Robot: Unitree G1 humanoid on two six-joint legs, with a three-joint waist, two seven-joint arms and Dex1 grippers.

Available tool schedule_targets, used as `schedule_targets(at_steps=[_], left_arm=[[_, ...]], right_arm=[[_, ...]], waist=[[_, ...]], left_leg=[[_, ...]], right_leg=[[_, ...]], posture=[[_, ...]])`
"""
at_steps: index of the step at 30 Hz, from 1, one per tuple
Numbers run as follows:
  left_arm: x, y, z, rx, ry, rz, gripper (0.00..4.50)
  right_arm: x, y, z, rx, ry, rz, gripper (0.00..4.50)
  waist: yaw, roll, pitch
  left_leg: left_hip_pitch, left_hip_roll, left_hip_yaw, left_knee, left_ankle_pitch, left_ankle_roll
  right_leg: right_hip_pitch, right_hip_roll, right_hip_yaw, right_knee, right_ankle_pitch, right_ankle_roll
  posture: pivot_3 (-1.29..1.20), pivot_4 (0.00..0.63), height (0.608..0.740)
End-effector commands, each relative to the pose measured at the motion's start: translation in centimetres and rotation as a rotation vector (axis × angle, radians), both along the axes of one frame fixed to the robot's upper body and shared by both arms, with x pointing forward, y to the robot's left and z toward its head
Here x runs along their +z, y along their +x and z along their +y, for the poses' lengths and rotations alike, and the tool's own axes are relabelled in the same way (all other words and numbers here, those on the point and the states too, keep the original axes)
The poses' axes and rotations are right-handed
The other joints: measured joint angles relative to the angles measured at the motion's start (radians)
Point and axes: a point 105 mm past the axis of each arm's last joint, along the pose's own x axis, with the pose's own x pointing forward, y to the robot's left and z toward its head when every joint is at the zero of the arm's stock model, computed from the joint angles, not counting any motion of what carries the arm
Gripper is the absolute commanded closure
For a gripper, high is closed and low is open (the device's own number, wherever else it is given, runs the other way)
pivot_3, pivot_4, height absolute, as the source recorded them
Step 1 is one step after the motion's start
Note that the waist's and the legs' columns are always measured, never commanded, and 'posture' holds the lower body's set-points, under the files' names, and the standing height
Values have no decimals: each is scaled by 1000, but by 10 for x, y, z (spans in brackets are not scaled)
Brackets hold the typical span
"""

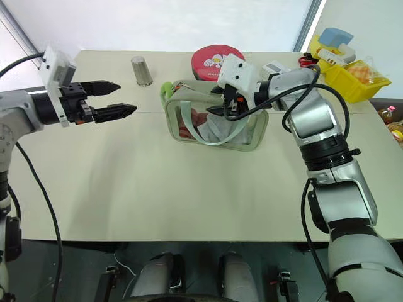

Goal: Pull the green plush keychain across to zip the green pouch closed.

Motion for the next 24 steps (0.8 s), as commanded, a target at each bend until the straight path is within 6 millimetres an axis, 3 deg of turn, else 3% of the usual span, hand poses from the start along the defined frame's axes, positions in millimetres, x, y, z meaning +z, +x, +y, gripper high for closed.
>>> schedule_targets(at_steps=[1,4,7,15,24], left_arm=[[11,-5,-3,-14,8,-54,0],[11,-4,0,1,6,-56,0],[11,-4,1,7,5,-58,0],[17,0,8,36,9,-82,0],[14,-1,10,42,8,-82,0]], right_arm=[[4,0,-4,-5,-30,-27,2024],[5,0,-4,0,-21,-18,2897],[2,-2,-4,16,-36,-16,4401],[26,-22,5,106,-28,-34,4462],[6,-43,4,116,-59,86,4462]], waist=[[-1,0,0],[-5,0,0],[-5,0,0],[-4,0,0],[0,0,0]], left_leg=[[0,0,0,0,0,0],[0,0,0,0,0,0],[0,0,0,0,0,0],[0,0,0,0,0,0],[0,0,0,0,0,0]], right_leg=[[0,0,0,0,0,0],[0,0,0,0,0,0],[0,0,0,0,0,0],[0,0,0,0,0,0],[0,0,0,0,0,0]], posture=[[0,150,740],[0,150,740],[0,150,740],[0,150,740],[0,150,740]])
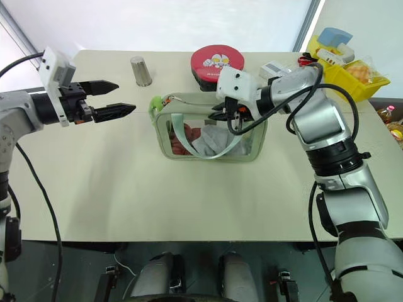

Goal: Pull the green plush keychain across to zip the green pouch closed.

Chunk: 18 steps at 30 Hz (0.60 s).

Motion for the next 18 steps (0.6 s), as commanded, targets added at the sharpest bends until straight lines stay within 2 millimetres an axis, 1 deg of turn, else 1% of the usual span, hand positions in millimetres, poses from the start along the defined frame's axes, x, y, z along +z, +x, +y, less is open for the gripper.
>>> schedule_targets(at_steps=[1,3,4,6,7,8,9,10,12,13,15,18], left_arm=[[13,-4,4,12,1,-61,0],[12,-3,3,12,1,-60,0],[12,-3,3,12,1,-59,0],[11,-3,3,9,1,-57,0],[11,-3,3,8,2,-56,0],[12,-2,3,7,2,-56,0],[12,-2,4,8,0,-54,0],[11,-1,5,11,-1,-51,0],[10,1,9,19,-2,-45,0],[9,2,11,24,-3,-43,0],[8,6,14,33,-5,-42,0],[6,11,14,34,-6,-41,0]], right_arm=[[8,-14,3,12,31,21,4462],[5,-20,4,15,34,46,4462],[4,-23,5,19,39,64,4126],[6,-29,6,19,66,97,3316],[7,-31,6,14,78,107,2999],[9,-31,5,1,92,112,2430],[18,-31,-2,-21,104,99,1971],[30,-30,-12,-50,116,78,1971],[46,-32,-29,-94,122,38,1971],[50,-33,-37,-112,112,19,1971],[49,-35,-52,-148,69,-4,1971],[37,-36,-70,-185,25,9,1971]], waist=[[0,0,0],[-1,0,0],[-1,0,0],[-1,0,0],[-1,0,0],[-2,0,0],[-1,0,0],[0,0,0],[5,0,0],[8,0,0],[8,0,0],[3,-2,-1]], left_leg=[[0,0,0,0,0,0],[0,0,0,0,0,0],[0,0,0,0,0,0],[0,0,0,0,0,0],[0,0,0,0,0,0],[0,0,0,0,0,0],[0,0,0,0,0,0],[0,0,0,0,0,0],[0,0,0,0,0,0],[0,-1,0,0,0,0],[0,-1,0,0,0,1],[0,-1,0,0,-1,1]], right_leg=[[0,0,0,0,0,0],[0,0,0,0,0,0],[0,0,0,0,0,0],[0,0,0,0,0,0],[0,0,0,0,0,0],[0,0,0,0,0,0],[0,0,0,0,0,0],[0,0,0,0,0,0],[0,0,0,0,0,0],[0,0,0,0,0,0],[0,0,0,0,0,0],[1,0,0,-1,0,0]], posture=[[0,150,740],[0,150,740],[0,150,740],[0,150,740],[0,150,740],[0,150,740],[0,150,740],[0,150,740],[0,150,740],[0,150,740],[0,150,740],[0,150,740]])
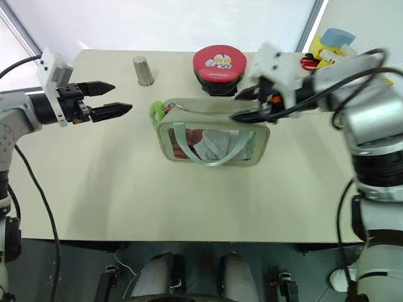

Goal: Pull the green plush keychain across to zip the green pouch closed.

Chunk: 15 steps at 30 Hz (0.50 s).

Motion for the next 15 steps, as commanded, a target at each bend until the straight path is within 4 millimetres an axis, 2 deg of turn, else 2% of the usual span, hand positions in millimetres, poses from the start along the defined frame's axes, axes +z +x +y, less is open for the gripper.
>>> schedule_targets(at_steps=[1,10,13,15], left_arm=[[12,2,-1,-11,11,-59,0],[3,9,-7,-44,27,-38,0],[-1,14,-8,-43,25,-36,0],[-5,23,-8,-22,10,-37,0]], right_arm=[[-9,-6,-9,14,-43,-3,1971],[-30,-4,-10,16,-47,8,1971],[-34,-3,-10,28,-45,12,2808],[-38,-4,-9,45,-38,24,3807]], waist=[[-4,0,0],[-2,1,1],[-1,1,1],[1,1,1]], left_leg=[[0,0,0,0,0,0],[0,1,0,0,0,0],[0,0,1,0,0,0],[0,0,0,0,0,0]], right_leg=[[0,0,0,0,0,0],[-1,0,0,1,0,0],[-1,0,0,1,0,0],[-1,0,0,1,0,0]], posture=[[0,150,740],[0,150,740],[0,150,740],[0,150,740]])
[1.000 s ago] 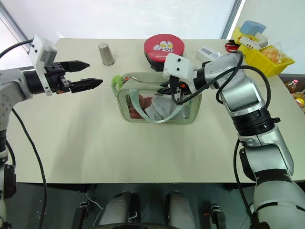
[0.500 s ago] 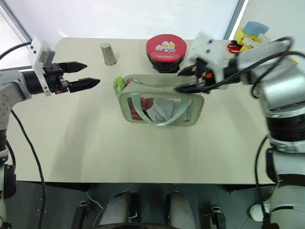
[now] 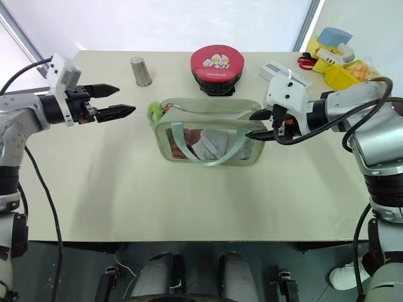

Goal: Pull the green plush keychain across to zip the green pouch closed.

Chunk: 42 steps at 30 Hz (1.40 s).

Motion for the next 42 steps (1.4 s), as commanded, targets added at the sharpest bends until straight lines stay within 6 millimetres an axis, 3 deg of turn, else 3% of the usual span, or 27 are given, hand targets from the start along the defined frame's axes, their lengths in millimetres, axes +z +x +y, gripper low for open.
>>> schedule_targets(at_steps=[1,13,20,24,27,30,33,37,40,42], left_arm=[[8,10,2,28,-8,-54,0],[-18,24,-20,-2,-55,-11,0],[-38,23,-20,-24,-26,34,0],[-38,27,-24,-29,-58,31,0],[-34,26,-26,-43,-70,23,1330],[-32,26,-25,-41,-81,24,3041],[-31,25,-25,-39,-99,29,4448],[-6,16,-25,-81,-178,53,4448],[28,-6,-31,-210,-225,62,4448],[38,-14,-36,-259,-229,68,4448]], right_arm=[[3,-2,1,28,15,-22,4351],[-3,-5,8,56,5,-9,4467],[1,-3,12,54,18,-21,4467],[2,-3,15,58,28,-19,4467],[2,-3,16,61,33,-17,4500],[1,-1,15,54,32,-22,4500],[1,0,17,50,40,-28,4500],[3,4,14,36,39,-43,4500],[3,5,13,33,40,-42,4500],[3,5,14,34,42,-41,4500]], waist=[[0,0,0],[-3,0,0],[-8,0,0],[-4,0,0],[-3,0,0],[-5,0,0],[-5,0,0],[-5,0,0],[-6,0,0],[-5,0,0]], left_leg=[[0,0,0,0,0,0],[0,0,0,0,0,0],[1,0,0,1,0,0],[1,0,0,1,0,0],[0,0,0,1,0,0],[0,0,0,1,0,0],[0,0,0,1,0,0],[0,0,0,1,0,0],[0,0,0,1,0,0],[0,0,0,1,0,0]], right_leg=[[0,0,0,0,0,0],[0,0,0,0,0,0],[0,0,0,0,0,0],[0,0,0,0,0,0],[0,0,0,0,0,0],[0,0,0,0,0,0],[0,0,0,0,0,0],[0,0,0,0,0,0],[0,0,0,0,0,0],[0,0,0,0,0,0]], posture=[[0,150,740],[0,150,740],[0,150,740],[0,150,740],[0,150,740],[0,150,740],[0,150,740],[0,150,740],[0,150,740],[0,150,740]])
